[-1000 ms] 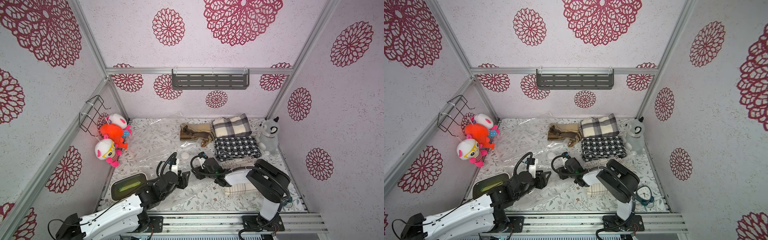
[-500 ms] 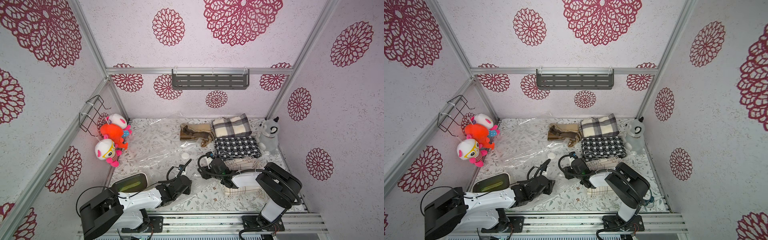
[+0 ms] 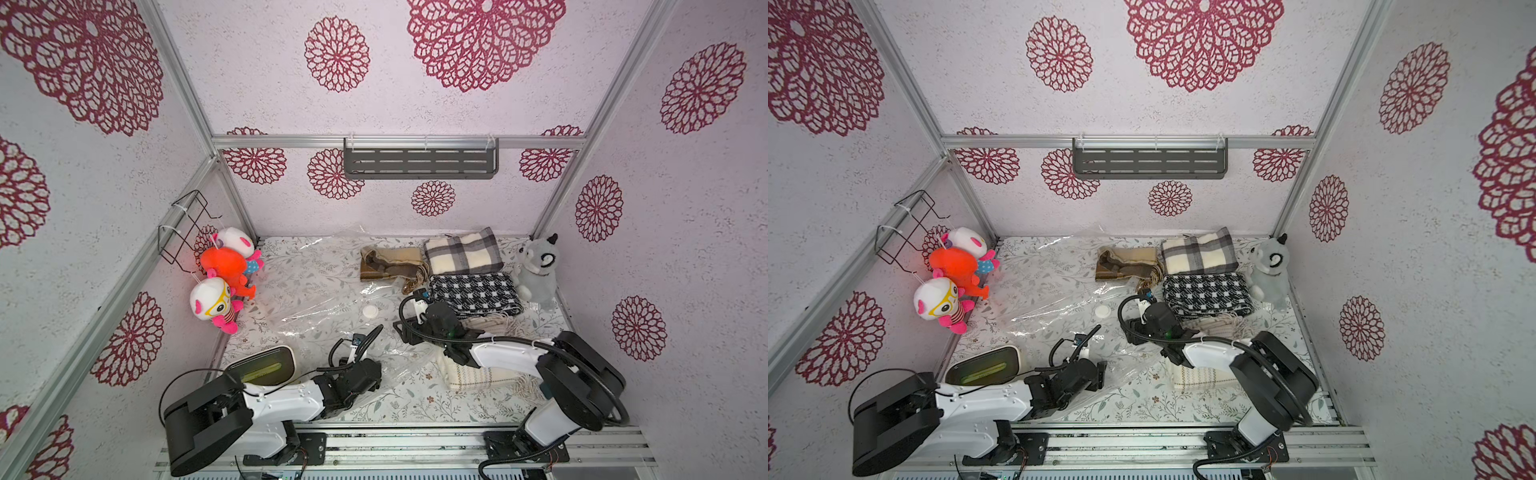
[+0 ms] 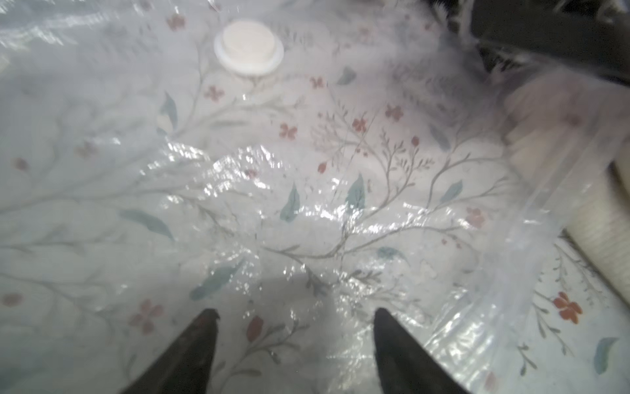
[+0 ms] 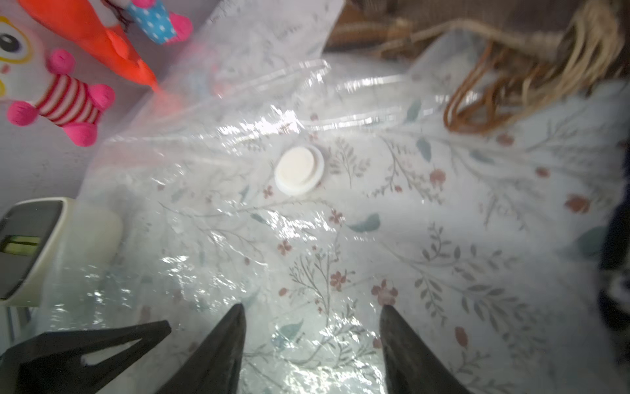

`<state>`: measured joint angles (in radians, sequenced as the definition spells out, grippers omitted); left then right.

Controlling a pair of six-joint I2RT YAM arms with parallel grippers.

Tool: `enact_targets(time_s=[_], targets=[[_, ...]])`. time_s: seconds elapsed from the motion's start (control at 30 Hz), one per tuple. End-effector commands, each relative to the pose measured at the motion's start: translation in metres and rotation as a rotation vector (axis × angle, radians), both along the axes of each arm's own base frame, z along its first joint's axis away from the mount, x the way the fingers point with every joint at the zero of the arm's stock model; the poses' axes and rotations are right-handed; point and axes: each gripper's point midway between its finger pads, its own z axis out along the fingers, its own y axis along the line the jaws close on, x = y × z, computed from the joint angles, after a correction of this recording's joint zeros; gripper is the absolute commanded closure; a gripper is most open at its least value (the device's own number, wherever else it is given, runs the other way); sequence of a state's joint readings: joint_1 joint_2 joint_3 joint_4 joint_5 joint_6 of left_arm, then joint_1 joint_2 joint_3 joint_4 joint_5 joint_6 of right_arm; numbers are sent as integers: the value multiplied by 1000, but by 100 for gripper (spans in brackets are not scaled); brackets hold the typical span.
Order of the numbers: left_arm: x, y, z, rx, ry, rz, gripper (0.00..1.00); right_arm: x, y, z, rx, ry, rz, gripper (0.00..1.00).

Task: Take the scarf out of the vacuum bag
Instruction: Adjust the vacuum bag at the center of the board, then reset both arms

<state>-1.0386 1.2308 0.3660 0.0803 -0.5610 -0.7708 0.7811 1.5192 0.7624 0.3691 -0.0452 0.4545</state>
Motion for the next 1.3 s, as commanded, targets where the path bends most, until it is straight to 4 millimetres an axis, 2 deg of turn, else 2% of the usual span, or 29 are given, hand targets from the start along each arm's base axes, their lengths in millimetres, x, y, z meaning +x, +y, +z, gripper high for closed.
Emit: enact_targets(time_s=[0.0,0.1,0.17,0.23,0.3,0.37,0.43,0.5,0.57,0.63,0.7,0.77,0.83,0.9,1.0,1.13,1.2,1.27], targets=[[29,3,69,-55,-177,61,2,23,-23,79,27,-158,-70,33],[38,6,119,-107,-274,66,2,42,-66,112,65,-192,-175,31],[44,17,151,-110,-341,97,2,53,-99,124,74,-189,-252,28],[54,34,177,-89,-386,143,2,62,-131,136,70,-209,-326,27],[69,59,200,-48,-412,200,2,69,-170,142,40,-235,-449,3],[80,80,218,-18,-476,246,2,73,-204,146,4,-273,-554,2],[94,107,226,-9,-527,332,2,73,-238,144,-30,-293,-653,2],[110,130,221,10,-522,373,2,72,-267,137,-67,-300,-717,2],[123,146,202,66,-464,388,2,69,-296,121,-130,-282,-776,1],[129,163,180,133,-424,417,2,61,-323,105,-206,-280,-848,2],[128,180,165,222,-461,465,2,52,-343,91,-281,-326,-903,2],[127,190,155,313,-522,462,2,42,-351,80,-342,-415,-923,2],[129,205,140,384,-506,473,2,34,-358,68,-349,-459,-955,2],[139,227,118,368,-422,506,2,34,-360,54,-343,-465,-964,2],[147,242,90,397,-402,495,2,42,-354,28,-352,-423,-921,2],[155,249,89,399,-434,512,2,46,-356,10,-363,-426,-927,2],[154,265,92,367,-469,575,2,46,-356,6,-366,-451,-929,2],[151,276,86,300,-473,599,2,43,-360,4,-355,-475,-956,2]])
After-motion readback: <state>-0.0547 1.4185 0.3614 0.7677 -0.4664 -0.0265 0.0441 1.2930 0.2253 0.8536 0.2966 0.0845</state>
